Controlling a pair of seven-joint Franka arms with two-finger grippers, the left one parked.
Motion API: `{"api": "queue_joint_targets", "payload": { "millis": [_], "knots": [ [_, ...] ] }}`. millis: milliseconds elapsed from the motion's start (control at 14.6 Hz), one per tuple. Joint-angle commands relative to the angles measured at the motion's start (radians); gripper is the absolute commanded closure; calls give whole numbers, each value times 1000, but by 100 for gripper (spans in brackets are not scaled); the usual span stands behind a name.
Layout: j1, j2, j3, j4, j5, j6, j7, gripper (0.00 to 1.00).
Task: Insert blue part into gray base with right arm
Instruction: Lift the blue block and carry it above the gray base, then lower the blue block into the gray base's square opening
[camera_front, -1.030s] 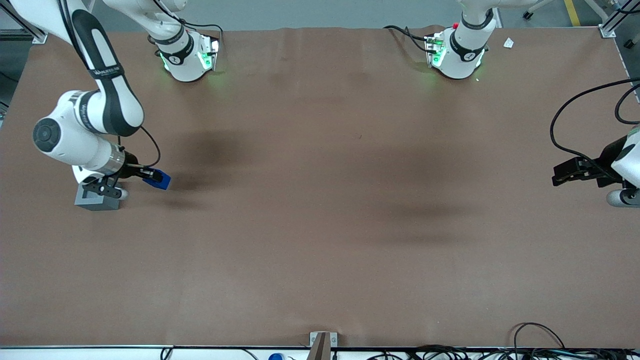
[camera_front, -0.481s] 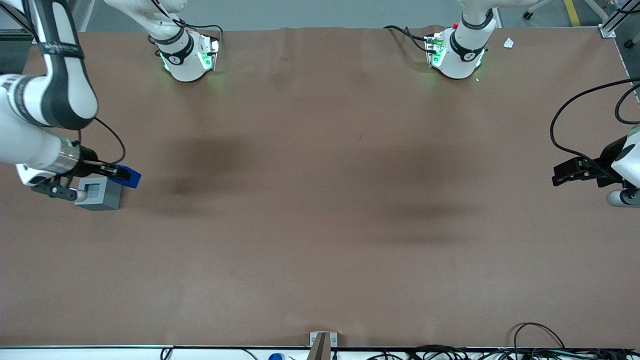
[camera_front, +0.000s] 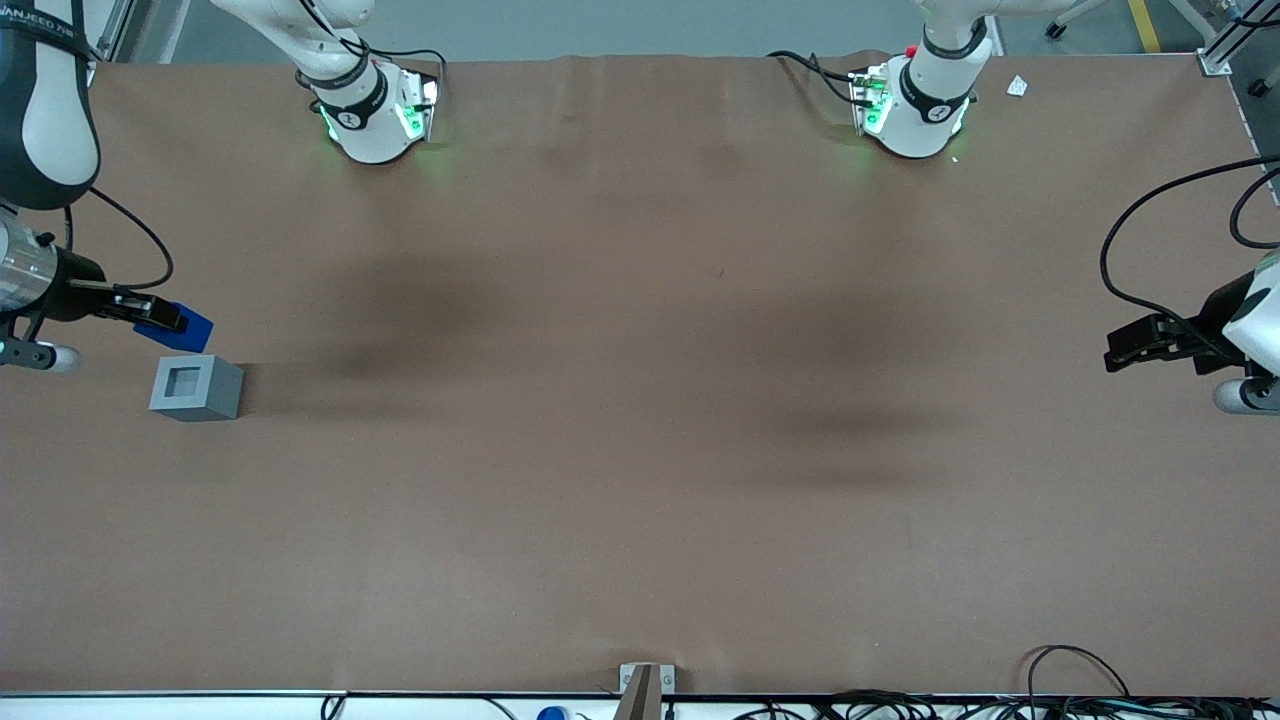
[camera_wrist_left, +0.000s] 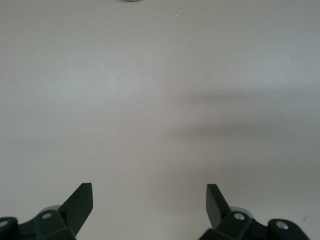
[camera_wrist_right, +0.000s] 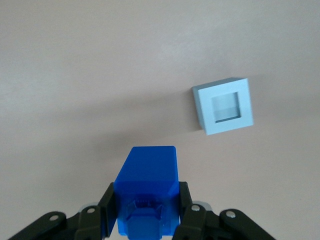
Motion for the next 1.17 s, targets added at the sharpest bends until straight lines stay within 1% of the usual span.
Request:
{"api": "queue_joint_targets", "payload": {
  "millis": [0,343,549,1099],
  "knots": [
    [-45,7,14,-19,-18,63,-53,93],
    [-108,111,14,-24,-21,182,-199,93],
    [-127,166,14,-39,-21,256,-246,93],
    [-186,275,14,-32,-36,313,-369,93]
  ]
}}
